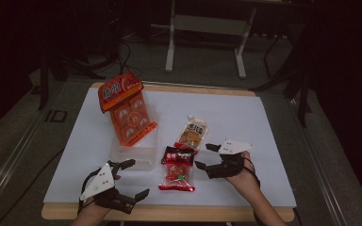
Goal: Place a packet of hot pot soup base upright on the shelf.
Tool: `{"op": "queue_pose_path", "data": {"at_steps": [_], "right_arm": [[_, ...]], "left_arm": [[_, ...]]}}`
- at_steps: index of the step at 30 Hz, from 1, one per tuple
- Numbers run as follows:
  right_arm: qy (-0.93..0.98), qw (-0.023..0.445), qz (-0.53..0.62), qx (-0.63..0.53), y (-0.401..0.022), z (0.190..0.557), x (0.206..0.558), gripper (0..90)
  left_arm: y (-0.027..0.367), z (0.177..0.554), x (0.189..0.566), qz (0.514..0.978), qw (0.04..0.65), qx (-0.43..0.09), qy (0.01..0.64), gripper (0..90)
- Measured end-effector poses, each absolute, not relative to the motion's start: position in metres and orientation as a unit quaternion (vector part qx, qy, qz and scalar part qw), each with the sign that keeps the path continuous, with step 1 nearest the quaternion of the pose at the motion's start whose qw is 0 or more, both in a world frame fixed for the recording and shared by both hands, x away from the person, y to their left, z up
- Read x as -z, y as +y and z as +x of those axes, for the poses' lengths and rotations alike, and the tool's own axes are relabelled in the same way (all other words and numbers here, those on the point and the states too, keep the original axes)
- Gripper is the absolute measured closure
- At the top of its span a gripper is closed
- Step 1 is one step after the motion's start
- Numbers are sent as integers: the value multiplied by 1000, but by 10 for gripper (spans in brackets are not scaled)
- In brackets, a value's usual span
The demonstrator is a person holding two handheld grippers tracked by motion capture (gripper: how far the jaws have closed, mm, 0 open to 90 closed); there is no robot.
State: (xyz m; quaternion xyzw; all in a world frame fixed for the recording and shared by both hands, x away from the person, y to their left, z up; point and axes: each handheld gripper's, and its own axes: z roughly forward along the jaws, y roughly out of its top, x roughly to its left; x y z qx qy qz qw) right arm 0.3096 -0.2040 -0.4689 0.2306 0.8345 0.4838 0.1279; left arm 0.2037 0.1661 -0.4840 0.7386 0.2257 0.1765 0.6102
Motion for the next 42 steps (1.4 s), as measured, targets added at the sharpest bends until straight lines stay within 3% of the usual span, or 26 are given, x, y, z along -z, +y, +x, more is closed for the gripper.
{"op": "queue_pose_path", "data": {"at_steps": [12,25,42], "right_arm": [[855,104,227,-455,-183,335,494,295],[873,95,241,-414,-164,357,522,297],[885,82,238,-392,-163,356,532,361]], "left_arm": [[165,205,486,743,607,-170,226,13],[165,206,488,745,605,-166,226,13],[165,207,490,747,602,-161,230,13]]}}
